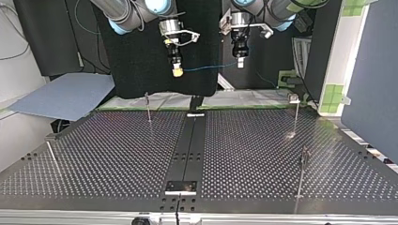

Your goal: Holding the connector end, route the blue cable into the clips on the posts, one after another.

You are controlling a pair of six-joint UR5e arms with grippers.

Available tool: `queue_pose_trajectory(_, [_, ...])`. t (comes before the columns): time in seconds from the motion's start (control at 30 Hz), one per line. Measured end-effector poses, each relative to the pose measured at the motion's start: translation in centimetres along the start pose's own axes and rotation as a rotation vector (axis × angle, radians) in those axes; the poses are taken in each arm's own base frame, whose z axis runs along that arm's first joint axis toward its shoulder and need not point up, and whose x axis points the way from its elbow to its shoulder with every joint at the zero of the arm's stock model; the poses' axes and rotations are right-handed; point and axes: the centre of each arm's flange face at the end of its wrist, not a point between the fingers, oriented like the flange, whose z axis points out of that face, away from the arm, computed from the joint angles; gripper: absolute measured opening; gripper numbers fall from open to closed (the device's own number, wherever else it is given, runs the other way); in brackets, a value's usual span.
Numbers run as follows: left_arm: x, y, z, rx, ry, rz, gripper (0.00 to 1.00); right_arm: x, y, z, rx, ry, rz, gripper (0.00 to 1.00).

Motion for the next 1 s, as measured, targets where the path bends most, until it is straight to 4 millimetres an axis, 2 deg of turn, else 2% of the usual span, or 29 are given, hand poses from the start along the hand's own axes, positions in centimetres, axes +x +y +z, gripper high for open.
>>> queue_pose_trajectory(0.2, [1.0,0.4,-0.2,-0.004,0.024,0.015,0.00,-0.6,-0.2,0.0,0.001,-0.016,-0.006,0.00])
queue_pose_trajectory(0.37, [2.0,0.6,-0.4,-0.005,0.046,0.029,0.00,-2.8,-0.4,-0.4,0.005,-0.063,-0.020,0.00])
queue_pose_trajectory(0.67, [2.1,0.6,-0.4,-0.006,0.049,0.031,0.00,-7.7,-0.5,-1.6,0.013,-0.153,-0.045,0.00])
queue_pose_trajectory(1.0, [2.1,0.6,-0.4,-0.006,0.050,0.031,0.00,-8.8,-0.3,-1.7,0.000,-0.183,-0.069,0.00])
